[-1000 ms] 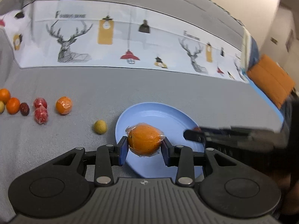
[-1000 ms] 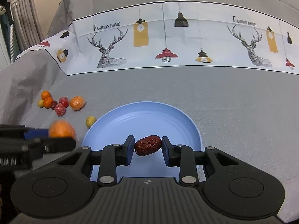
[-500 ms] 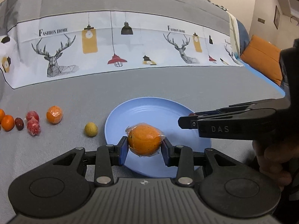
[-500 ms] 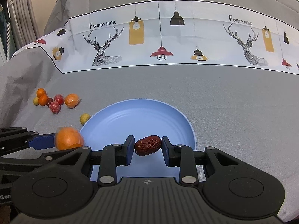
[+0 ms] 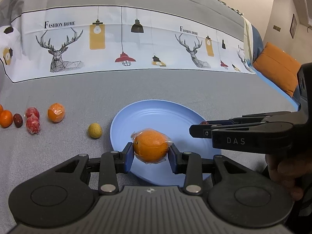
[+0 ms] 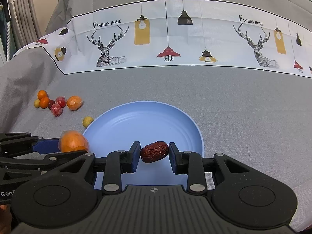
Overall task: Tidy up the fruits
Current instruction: 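Carry the wrapped mandarin over the blue plate and open the left tool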
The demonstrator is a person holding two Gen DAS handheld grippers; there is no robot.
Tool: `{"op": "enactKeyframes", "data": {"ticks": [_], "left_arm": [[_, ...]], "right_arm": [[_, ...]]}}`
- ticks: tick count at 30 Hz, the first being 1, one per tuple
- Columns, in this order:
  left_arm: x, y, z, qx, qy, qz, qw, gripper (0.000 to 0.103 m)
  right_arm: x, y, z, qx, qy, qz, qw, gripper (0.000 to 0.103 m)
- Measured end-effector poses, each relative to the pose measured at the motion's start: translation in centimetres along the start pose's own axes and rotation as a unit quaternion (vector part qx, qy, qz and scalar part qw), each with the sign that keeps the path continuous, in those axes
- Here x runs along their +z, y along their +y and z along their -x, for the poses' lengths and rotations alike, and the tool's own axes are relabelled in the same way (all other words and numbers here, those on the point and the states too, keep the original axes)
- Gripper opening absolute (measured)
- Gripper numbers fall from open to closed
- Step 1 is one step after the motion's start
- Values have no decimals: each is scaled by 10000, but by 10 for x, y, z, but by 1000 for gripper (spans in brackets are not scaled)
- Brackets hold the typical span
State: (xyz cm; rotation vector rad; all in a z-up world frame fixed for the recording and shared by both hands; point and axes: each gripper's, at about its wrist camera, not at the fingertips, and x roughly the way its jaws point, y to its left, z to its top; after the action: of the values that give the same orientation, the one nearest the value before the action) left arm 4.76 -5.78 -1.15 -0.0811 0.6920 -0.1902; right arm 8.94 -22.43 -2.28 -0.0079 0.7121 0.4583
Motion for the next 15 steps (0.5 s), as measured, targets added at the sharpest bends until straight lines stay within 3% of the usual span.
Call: {"op": "enactKeyframes", "data": {"ticks": [15], "left_arm": [[0,0,0,-27,-13,2,10000,41]], "right_arm": [[-1,1,-1,10,26,33,10000,33]]}}
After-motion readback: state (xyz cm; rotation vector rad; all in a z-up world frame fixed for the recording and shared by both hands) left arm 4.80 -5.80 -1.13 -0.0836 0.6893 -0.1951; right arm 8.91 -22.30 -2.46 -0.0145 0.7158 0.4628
